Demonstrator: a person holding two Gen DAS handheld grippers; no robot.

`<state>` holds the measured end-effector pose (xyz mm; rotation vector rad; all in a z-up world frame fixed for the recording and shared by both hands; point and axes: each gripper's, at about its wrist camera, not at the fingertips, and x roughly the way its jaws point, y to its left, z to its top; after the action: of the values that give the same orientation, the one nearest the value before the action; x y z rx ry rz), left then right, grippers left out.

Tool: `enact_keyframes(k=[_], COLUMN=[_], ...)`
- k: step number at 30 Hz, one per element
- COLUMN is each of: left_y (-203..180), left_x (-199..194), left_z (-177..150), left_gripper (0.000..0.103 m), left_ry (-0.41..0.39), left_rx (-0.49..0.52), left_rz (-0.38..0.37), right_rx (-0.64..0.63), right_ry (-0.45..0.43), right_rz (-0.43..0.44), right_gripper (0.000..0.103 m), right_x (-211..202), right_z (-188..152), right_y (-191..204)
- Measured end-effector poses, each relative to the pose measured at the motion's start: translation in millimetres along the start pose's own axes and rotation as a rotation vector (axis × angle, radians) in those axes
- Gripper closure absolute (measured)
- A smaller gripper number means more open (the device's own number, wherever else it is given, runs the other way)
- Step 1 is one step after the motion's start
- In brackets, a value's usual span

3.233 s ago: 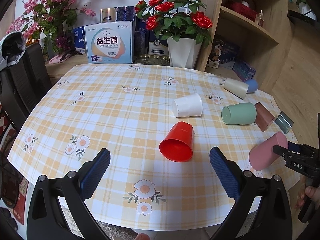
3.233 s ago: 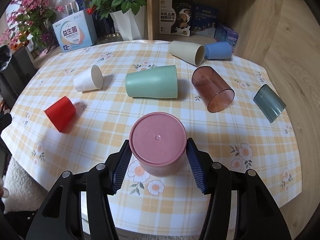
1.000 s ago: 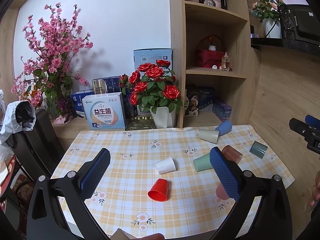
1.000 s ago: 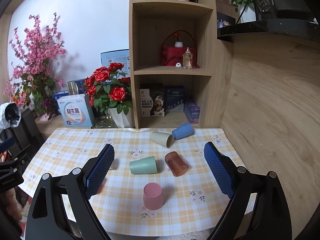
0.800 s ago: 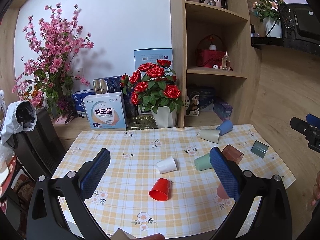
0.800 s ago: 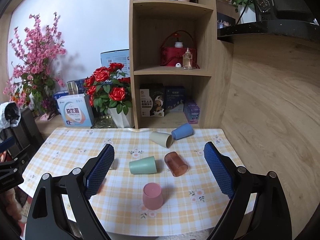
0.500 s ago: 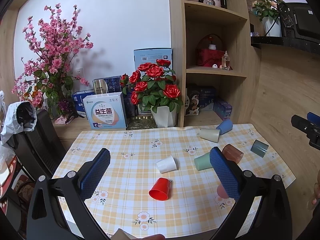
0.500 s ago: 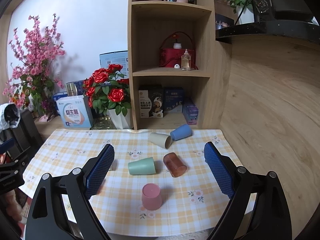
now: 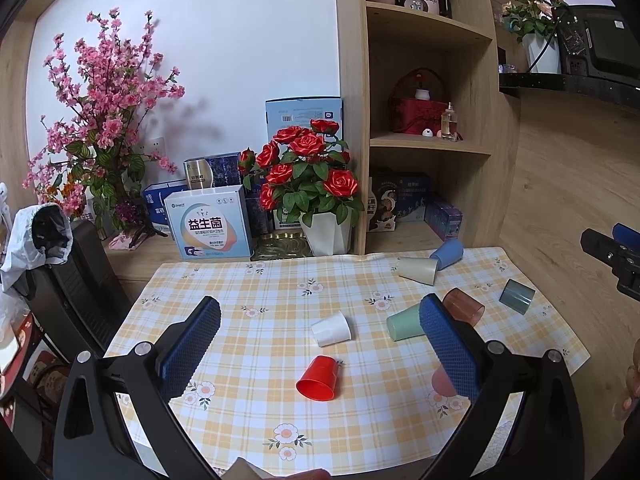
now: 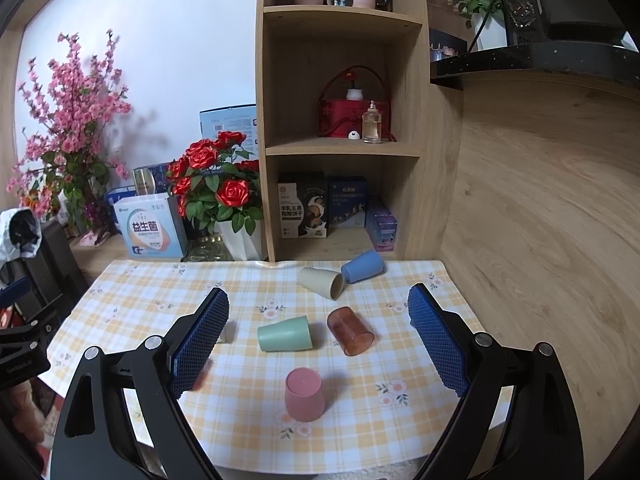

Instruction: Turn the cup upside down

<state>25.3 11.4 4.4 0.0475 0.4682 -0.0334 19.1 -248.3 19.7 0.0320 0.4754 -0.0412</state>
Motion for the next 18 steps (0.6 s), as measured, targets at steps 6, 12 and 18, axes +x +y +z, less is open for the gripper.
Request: enact_keyframes(k=[6,12,18], left_y=[0.1,0.1,-0.8], left_x=[0.0,-0.5,-3.7], left_z=[0.0,0.6,1.8], left_gripper=[0.006,0.006,0.006], left_ry=[0.000,0.001,-0.023], left_rx=[0.000,-0.001,-0.007], left_rz=[0.000,0.000,0.017], right_rx=[-0.001,0.000,0.000], right_ry=[-0.001,0.001,0.000], right_rz=[0.001,0.001,0.001], right_gripper=[0.015,0.015,0.015], right_x=[-0.4,-0.7,-0.5], right_z=[0.8,2.3,2.8], right_y=[-0.2,-0.3,-0.6])
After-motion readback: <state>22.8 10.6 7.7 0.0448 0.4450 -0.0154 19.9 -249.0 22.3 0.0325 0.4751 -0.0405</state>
